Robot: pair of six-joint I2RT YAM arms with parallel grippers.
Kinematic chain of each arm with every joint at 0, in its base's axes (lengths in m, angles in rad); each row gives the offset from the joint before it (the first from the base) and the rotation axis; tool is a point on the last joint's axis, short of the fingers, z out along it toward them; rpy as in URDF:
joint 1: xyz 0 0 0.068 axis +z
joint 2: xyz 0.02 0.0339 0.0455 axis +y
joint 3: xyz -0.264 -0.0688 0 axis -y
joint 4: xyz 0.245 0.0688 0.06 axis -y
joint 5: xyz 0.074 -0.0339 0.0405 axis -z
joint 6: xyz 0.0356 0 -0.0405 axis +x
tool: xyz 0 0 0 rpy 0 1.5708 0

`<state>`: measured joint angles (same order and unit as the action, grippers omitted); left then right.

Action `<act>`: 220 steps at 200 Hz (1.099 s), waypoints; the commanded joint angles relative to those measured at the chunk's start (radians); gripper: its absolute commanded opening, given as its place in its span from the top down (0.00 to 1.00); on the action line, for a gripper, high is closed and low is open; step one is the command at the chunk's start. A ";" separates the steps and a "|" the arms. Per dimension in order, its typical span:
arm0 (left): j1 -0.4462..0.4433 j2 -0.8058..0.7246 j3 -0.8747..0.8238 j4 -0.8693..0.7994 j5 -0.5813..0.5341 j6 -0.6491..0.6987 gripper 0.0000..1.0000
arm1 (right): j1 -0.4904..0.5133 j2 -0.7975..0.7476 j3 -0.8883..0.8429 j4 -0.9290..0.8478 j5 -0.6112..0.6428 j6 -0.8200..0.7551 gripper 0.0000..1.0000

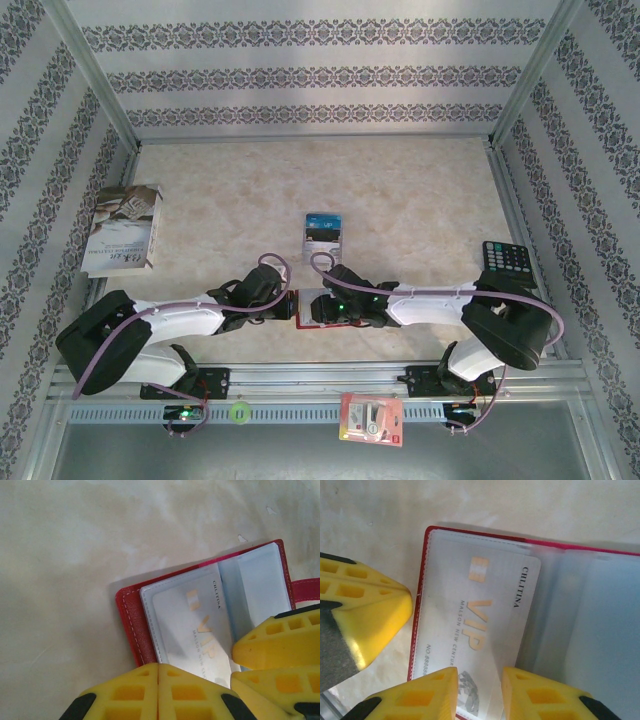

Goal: Take the credit cards out of the card holder

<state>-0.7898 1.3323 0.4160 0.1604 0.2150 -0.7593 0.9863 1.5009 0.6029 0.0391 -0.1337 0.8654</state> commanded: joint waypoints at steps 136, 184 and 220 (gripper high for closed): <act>-0.056 -0.040 0.080 -0.066 0.002 0.028 0.94 | -0.018 -0.135 0.075 -0.216 0.088 -0.149 0.71; -0.097 0.095 0.127 0.021 0.015 0.019 1.00 | -0.057 -0.172 0.038 -0.205 0.041 -0.160 0.73; -0.087 0.136 0.113 0.014 -0.022 0.020 1.00 | -0.065 -0.166 0.023 -0.189 0.009 -0.158 0.72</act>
<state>-0.8761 1.4517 0.5301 0.1505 0.2230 -0.7475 0.9310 1.3376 0.6441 -0.1715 -0.0807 0.7250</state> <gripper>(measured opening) 0.063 0.277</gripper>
